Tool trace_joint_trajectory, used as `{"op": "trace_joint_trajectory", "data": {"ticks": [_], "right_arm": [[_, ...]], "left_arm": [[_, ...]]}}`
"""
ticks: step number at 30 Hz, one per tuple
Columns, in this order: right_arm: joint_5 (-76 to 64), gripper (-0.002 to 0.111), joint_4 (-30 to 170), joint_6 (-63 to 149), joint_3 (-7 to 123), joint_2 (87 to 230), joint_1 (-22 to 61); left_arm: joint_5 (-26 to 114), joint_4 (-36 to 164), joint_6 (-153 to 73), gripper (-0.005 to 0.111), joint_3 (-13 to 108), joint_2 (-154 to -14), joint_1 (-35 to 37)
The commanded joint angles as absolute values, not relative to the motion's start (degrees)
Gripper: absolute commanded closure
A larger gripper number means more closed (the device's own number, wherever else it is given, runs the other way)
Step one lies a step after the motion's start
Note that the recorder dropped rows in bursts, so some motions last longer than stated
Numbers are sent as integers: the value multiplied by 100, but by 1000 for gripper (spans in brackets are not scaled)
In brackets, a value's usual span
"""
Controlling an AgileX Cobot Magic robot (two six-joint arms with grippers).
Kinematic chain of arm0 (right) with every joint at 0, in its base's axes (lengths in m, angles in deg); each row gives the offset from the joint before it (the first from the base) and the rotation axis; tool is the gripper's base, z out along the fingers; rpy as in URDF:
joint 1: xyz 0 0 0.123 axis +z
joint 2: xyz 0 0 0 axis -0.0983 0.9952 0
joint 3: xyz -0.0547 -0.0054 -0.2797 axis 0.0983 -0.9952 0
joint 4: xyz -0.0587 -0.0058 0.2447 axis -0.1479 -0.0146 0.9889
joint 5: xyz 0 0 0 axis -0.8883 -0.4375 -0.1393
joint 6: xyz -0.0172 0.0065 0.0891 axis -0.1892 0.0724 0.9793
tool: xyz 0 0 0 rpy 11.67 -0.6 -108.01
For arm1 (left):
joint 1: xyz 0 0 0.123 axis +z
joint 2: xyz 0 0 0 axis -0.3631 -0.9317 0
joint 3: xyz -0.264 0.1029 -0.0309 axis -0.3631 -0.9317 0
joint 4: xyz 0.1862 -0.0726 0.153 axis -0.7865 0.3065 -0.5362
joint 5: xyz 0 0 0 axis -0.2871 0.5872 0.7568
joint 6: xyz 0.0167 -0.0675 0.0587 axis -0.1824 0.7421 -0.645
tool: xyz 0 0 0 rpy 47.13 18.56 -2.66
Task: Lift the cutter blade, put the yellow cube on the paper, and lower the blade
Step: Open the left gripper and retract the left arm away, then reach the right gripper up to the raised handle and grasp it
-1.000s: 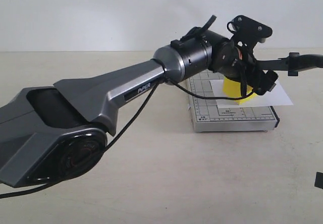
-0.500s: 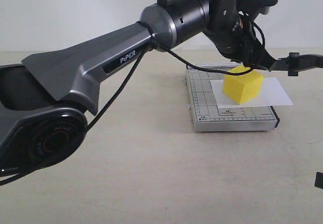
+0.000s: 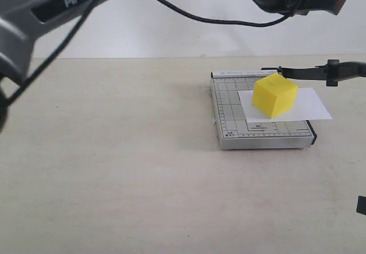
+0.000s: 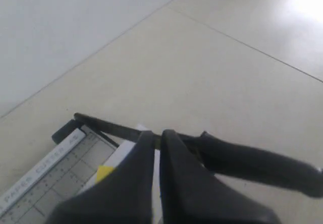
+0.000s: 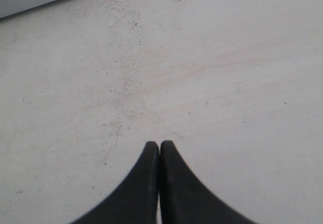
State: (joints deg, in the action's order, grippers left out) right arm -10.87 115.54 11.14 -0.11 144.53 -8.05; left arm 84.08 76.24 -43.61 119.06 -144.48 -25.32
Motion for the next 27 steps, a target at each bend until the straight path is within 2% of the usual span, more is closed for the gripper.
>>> {"op": "trace_joint_trajectory", "data": {"ticks": [1, 5, 8, 12, 16, 18, 19, 20, 22, 24, 27], "right_arm": [[-1139, 109, 11561, 1066, -42, 14469, -842], [-1220, 109, 11561, 1066, -42, 14469, -842], [-1220, 109, 11561, 1066, -42, 14469, -842], [-1220, 109, 11561, 1066, -42, 14469, -842], [-1220, 109, 11561, 1066, -42, 14469, -842], [-1220, 109, 11561, 1066, -42, 14469, -842], [-1220, 109, 11561, 1066, -42, 14469, -842], [-1220, 109, 11561, 1066, -42, 14469, -842], [-1196, 109, 11561, 1066, -42, 14469, -842], [-1076, 109, 11561, 1048, -42, 14454, -842], [-1010, 109, 11561, 1023, -42, 14454, -842]], "left_arm": [[6369, 7834, -4280, 102, 8909, -13049, -2431], [3204, 7833, -3216, 102, 6275, -11793, -2192], [2516, 7776, -3550, 102, 5297, -10869, -1889], [3719, 7774, -5228, 102, 4889, -9732, -1156], [6643, 7705, -6699, 102, 4889, -8596, -37], [7459, 7431, -6673, 102, 4798, -8007, 680], [7536, 7347, -6573, 102, 4679, -7671, 1059], [7252, 7332, -6083, 102, 4355, -7015, 1701], [6492, 7392, -5031, 102, 3736, -5953, 2456], [5944, 7721, -4958, 102, 3032, -4891, 2762], [5437, 8068, -4955, 102, 2256, -4053, 2762]]}}
